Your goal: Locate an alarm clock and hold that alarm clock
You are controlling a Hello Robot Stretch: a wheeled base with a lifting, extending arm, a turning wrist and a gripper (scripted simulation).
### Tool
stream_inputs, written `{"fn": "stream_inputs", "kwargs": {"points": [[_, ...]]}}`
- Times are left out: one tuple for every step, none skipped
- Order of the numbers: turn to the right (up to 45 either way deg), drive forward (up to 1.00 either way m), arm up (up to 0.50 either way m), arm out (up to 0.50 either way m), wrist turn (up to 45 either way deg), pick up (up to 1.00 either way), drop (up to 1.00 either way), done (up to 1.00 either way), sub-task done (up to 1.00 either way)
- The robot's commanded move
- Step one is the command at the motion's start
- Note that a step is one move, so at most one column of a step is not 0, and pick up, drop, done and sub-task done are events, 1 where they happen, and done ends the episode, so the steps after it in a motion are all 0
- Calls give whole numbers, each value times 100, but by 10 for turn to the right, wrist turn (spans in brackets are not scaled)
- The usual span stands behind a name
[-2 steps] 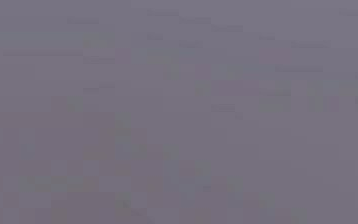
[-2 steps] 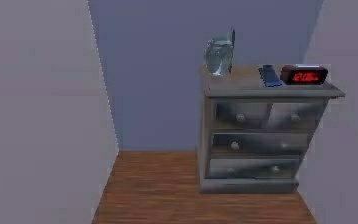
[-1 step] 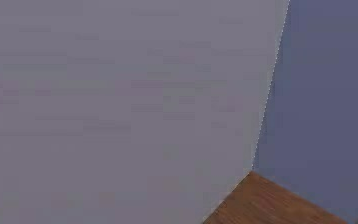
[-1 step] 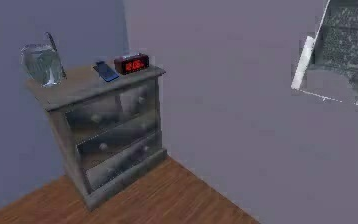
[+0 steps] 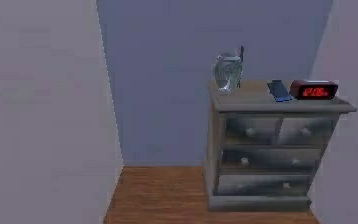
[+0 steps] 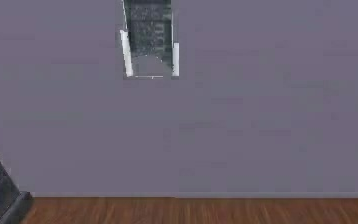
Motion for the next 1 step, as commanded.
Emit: {"fn": "stream_inputs", "kwargs": {"points": [[450,0,0,0,0,0,0,0,0]]}}
